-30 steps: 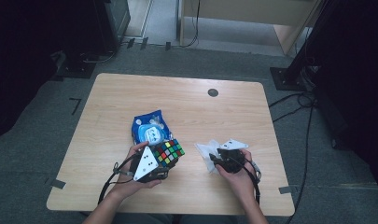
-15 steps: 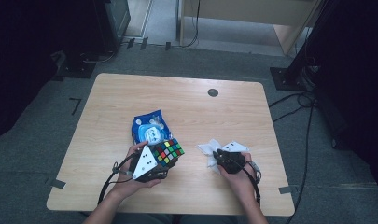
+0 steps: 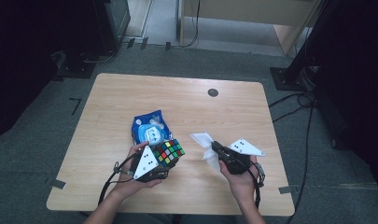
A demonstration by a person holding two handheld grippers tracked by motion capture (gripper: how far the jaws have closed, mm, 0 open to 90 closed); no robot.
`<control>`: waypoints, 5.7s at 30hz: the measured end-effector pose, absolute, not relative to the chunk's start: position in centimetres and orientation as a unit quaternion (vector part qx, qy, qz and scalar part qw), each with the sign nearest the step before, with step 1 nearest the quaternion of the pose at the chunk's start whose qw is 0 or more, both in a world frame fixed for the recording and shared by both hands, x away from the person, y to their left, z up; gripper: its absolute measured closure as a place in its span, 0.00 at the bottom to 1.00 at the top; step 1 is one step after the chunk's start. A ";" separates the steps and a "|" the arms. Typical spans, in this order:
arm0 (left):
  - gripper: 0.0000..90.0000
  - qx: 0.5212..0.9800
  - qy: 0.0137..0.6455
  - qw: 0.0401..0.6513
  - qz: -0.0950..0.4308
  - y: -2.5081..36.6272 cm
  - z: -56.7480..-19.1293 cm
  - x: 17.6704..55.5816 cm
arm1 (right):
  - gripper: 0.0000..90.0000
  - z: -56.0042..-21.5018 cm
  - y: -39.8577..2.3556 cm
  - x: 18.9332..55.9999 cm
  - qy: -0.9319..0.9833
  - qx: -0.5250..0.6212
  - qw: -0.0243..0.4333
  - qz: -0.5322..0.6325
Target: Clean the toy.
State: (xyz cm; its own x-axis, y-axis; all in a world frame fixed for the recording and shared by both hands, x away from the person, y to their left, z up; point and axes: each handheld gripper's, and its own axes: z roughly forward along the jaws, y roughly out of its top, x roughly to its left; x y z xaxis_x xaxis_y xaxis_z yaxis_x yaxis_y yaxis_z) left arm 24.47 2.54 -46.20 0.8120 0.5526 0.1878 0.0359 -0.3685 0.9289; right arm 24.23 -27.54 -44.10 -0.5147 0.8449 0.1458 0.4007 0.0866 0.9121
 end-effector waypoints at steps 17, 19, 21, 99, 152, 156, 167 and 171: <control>0.37 0.791 0.146 0.543 0.240 1.0 -45.6 22.8 | 0.97 -40.9 -20.9 20.6 0.717 0.335 0.154 0.592; 0.37 0.793 0.146 0.543 0.234 1.1 -45.7 22.9 | 0.97 -41.1 -20.9 20.7 0.721 0.338 0.169 0.581; 0.37 0.792 0.146 0.543 0.239 1.0 -45.6 22.8 | 0.97 -41.5 -21.1 21.0 0.721 0.346 0.176 0.573; 0.38 0.764 0.168 0.551 0.290 0.7 -45.3 22.6 | 0.33 -43.1 -20.9 22.6 0.647 0.469 -0.006 0.601; 0.23 0.798 0.058 0.490 0.344 -0.9 -46.4 20.7 | 0.38 -41.5 -23.0 24.0 0.715 0.444 -0.081 0.534; 0.30 0.800 0.041 0.489 0.346 -1.1 -46.6 20.3 | 0.38 -41.7 -22.9 24.1 0.718 0.447 -0.090 0.526; 0.37 0.796 0.058 0.506 0.327 -0.6 -46.4 20.7 | 0.36 -41.7 -24.9 24.9 0.716 0.415 -0.118 0.549; 0.37 0.790 0.085 0.514 0.322 0.4 -46.2 21.5 | 0.39 -41.5 -26.6 25.2 0.719 0.416 -0.063 0.553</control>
State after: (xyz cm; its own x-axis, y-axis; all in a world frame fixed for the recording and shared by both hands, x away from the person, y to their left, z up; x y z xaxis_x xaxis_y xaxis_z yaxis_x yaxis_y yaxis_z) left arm 21.52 0.36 -46.22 0.7783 0.4649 0.4220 -0.1974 -0.4567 0.8674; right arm 25.21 -26.60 -41.53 -0.6455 0.5285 0.5514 0.6681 0.0409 0.7430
